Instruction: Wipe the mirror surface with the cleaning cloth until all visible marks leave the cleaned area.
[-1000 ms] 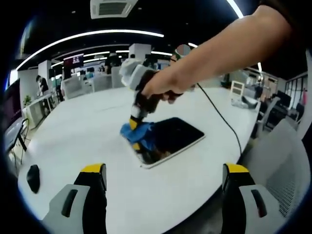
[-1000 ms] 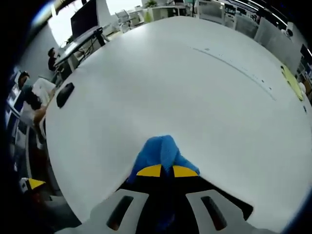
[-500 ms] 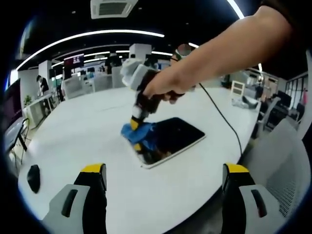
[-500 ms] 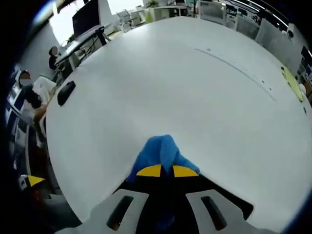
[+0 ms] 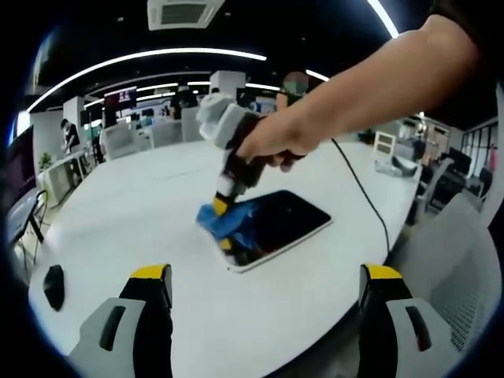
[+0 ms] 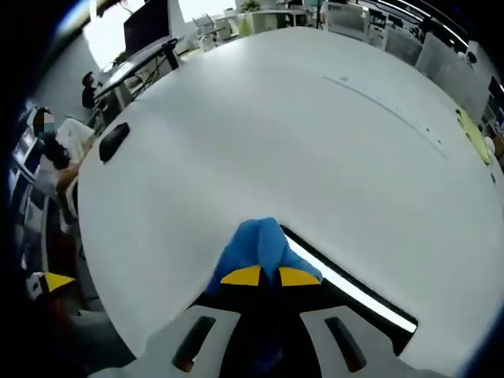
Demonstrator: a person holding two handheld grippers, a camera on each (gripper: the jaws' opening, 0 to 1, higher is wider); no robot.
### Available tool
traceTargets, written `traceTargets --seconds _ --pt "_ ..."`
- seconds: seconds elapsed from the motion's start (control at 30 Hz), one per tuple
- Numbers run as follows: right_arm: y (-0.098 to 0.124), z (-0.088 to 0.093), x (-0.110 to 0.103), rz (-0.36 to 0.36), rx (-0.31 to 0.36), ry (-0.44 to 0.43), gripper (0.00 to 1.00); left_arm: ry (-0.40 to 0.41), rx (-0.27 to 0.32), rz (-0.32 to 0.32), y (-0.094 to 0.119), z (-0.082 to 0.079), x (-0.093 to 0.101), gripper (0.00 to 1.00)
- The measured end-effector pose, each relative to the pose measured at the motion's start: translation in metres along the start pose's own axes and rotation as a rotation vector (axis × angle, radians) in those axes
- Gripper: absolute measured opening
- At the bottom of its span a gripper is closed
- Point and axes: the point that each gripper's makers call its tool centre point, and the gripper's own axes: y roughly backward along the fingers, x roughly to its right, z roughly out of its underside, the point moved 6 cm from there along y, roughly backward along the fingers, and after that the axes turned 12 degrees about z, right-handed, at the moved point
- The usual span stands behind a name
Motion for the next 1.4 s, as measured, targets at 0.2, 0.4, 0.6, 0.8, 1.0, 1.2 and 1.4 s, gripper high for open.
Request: traceTargets --seconds 0.2,0.4,0.6,0.8,1.0,1.2,1.4 --pt "0.006 0.008 -0.007 0.009 0.023 0.012 0.01 0.007 -0.004 0.01 -0.001 0.001 0.001 0.99" --pt "0.01 0.01 -0.013 0.045 0.015 -0.006 0.01 0.0 0.008 0.012 0.0 -0.001 0.002 0.99" --pt "0.014 0.015 -0.022 0.05 0.012 0.007 0.01 0.008 0.003 0.03 -0.001 0.0 0.003 0.99" --pt "0.013 0.015 -0.021 0.058 0.012 -0.001 0.01 0.015 -0.006 0.042 -0.002 0.001 0.004 1.0" --pt "0.014 0.017 -0.023 0.057 0.021 -0.01 0.01 0.01 0.001 0.041 -0.002 0.0 0.004 1.0" --pt "0.016 0.02 -0.026 0.056 0.013 0.003 0.01 -0.002 0.027 0.001 0.003 -0.004 0.001 0.99" --pt "0.016 0.022 -0.026 0.052 0.023 -0.003 0.01 -0.005 0.023 0.005 0.002 -0.004 0.001 0.99"
